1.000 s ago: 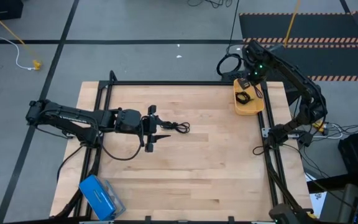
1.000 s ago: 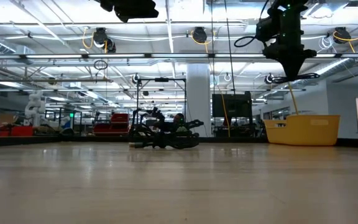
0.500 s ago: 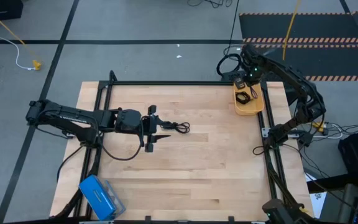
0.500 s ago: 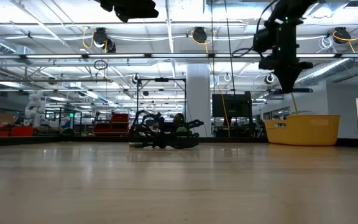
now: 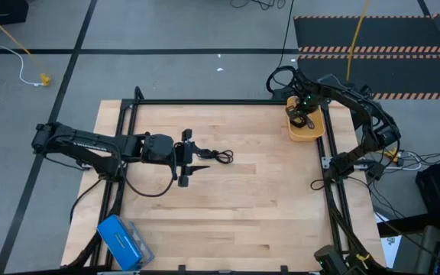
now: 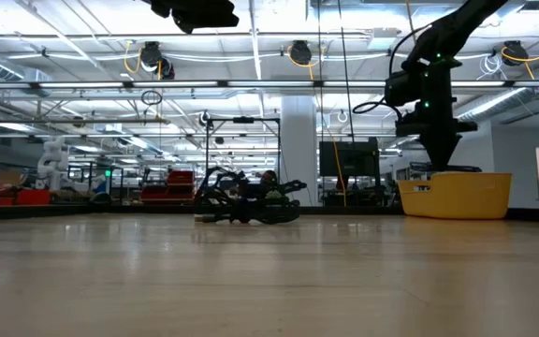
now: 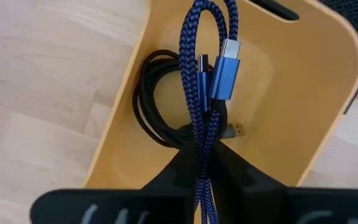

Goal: Pick and place USB-C Cables
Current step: Put the purple charger cable into the yellow bin

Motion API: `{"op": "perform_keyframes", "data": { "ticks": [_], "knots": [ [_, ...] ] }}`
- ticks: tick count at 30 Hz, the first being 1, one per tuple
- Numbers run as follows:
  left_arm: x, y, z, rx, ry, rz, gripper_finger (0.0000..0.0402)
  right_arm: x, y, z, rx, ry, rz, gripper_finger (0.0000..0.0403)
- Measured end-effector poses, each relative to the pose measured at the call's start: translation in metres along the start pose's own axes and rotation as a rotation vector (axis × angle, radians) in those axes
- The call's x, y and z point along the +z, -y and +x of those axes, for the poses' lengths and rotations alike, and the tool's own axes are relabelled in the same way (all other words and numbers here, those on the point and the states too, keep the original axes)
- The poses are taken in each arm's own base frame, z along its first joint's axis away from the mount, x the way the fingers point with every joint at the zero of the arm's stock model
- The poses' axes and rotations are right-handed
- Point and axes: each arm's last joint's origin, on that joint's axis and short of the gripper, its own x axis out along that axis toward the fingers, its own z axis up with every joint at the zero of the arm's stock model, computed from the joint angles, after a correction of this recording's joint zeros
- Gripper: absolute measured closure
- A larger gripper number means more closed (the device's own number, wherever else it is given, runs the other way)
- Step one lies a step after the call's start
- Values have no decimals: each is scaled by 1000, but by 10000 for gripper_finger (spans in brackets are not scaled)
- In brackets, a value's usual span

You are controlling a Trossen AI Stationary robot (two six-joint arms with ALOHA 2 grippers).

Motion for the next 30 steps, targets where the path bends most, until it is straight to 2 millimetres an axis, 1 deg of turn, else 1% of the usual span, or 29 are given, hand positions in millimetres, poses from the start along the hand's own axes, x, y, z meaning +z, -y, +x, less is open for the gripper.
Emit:
{"op": "perform_keyframes", "data": {
  "ticks": [5,13,17,26,30],
  "knots": [
    [0,0,0,0,0,0,213,-1,-1,7,1,13,-21,387],
    [0,0,0,0,0,1,213,-9,-3,35,1,41,-103,387],
    [0,0,0,0,0,6,213,-12,-4,43,0,51,-123,387],
    [0,0,0,0,0,6,213,-17,-5,51,2,48,-148,386],
    [0,0,0,0,0,6,213,-17,-5,51,2,48,-147,369]
  ]
}}
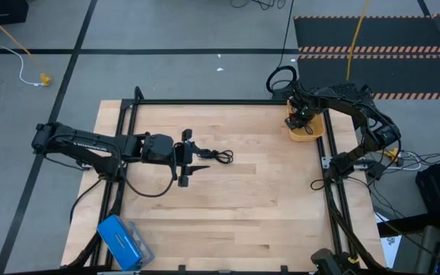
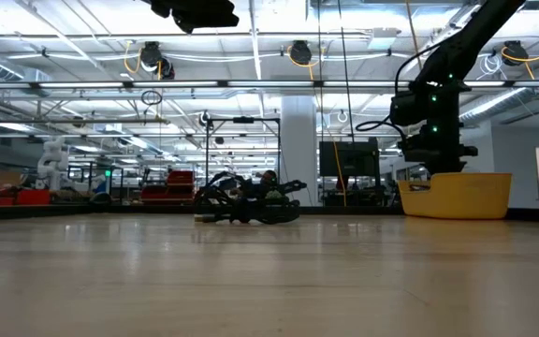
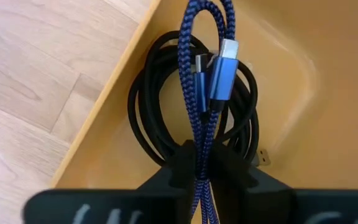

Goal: Pick and place USB-C Cables
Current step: Put the purple charger cable into the yellow bin, then put the black charger cable into the yellow bin

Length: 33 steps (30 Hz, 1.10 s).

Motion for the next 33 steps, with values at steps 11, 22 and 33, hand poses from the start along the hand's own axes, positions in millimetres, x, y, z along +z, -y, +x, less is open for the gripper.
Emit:
{"op": "perform_keyframes", "data": {
  "ticks": [11,22,33],
  "knots": [
    [0,0,0,0,0,6,213,-1,0,-3,1,9,14,258],
    [0,0,0,0,0,14,213,5,-9,-40,11,-66,-21,239],
    [0,0,0,0,0,10,213,7,-46,-97,46,62,-99,247]
  ]
}}
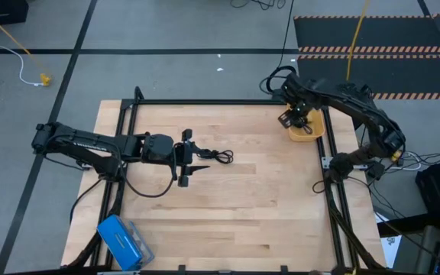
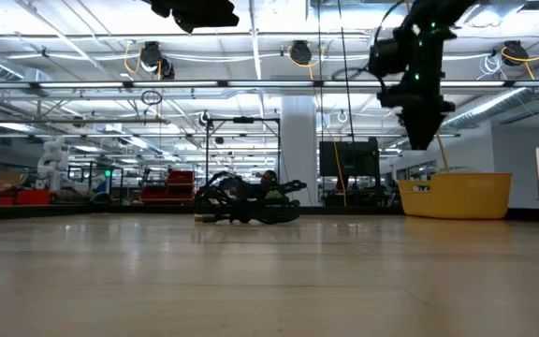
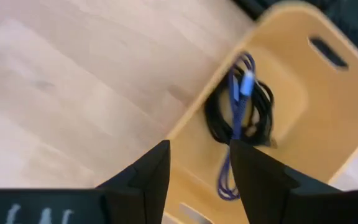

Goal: Pick and place USB-C Cables
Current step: Put the black charger cable into the yellow bin

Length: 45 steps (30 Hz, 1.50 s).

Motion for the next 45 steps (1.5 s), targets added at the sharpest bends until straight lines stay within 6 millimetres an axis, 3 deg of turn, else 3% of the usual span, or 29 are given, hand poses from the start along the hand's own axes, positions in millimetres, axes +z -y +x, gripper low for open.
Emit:
{"op": "perform_keyframes", "data": {
  "ticks": [7,11,17,29,41,45],
  "knots": [
    [0,0,0,0,0,-9,213,-21,-24,-41,68,231,-57,259],
    [0,0,0,0,0,-13,213,-37,-32,-61,196,388,-117,262],
    [0,0,0,0,0,-28,213,-64,-40,-75,397,522,-198,262],
    [0,0,0,0,0,-27,213,-105,-67,-66,708,918,-475,262],
    [13,-3,-4,22,123,-75,213,-128,-86,-52,852,1073,-582,275],
    [13,-4,-23,11,98,-86,213,-134,-92,-44,862,1060,-576,299]
  ]
}}
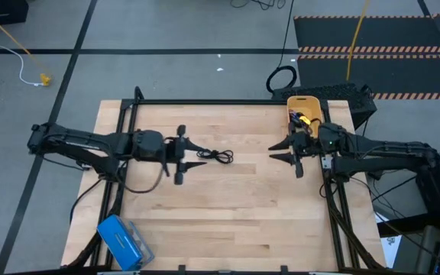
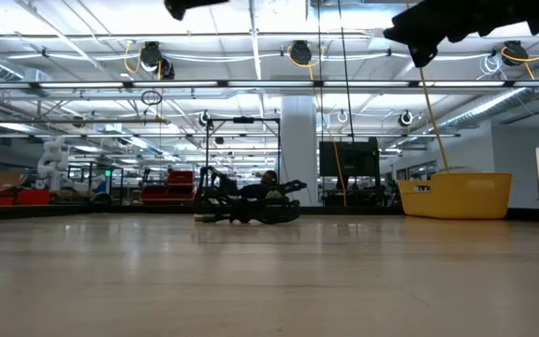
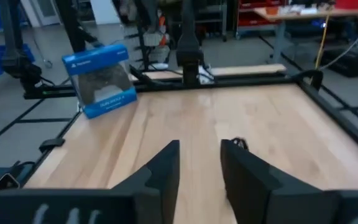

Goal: Pick and place USB-C Cables
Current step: Put the black charger cable into the yellow bin

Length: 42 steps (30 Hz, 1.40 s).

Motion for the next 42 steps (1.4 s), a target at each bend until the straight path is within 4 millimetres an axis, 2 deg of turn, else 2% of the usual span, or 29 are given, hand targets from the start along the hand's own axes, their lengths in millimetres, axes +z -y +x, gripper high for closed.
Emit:
{"op": "perform_keyframes", "data": {
  "ticks": [5,14,20,28,37,42],
  "knots": [
    [4,2,-32,-23,22,-43,213,-6,-5,1,-11,-8,-27,333],
    [-18,4,-61,11,84,-8,213,0,-7,-5,-11,60,-70,371],
    [-22,4,-62,14,77,-29,213,1,-7,-5,-14,63,-69,376],
    [-26,6,-49,10,37,-35,213,1,-7,-5,-15,65,-71,376],
    [-19,4,-50,38,56,-11,213,0,-7,-5,-14,52,-62,376],
    [-10,1,-55,69,4,-15,213,-1,-7,-5,-13,40,-38,376]
  ]
}}
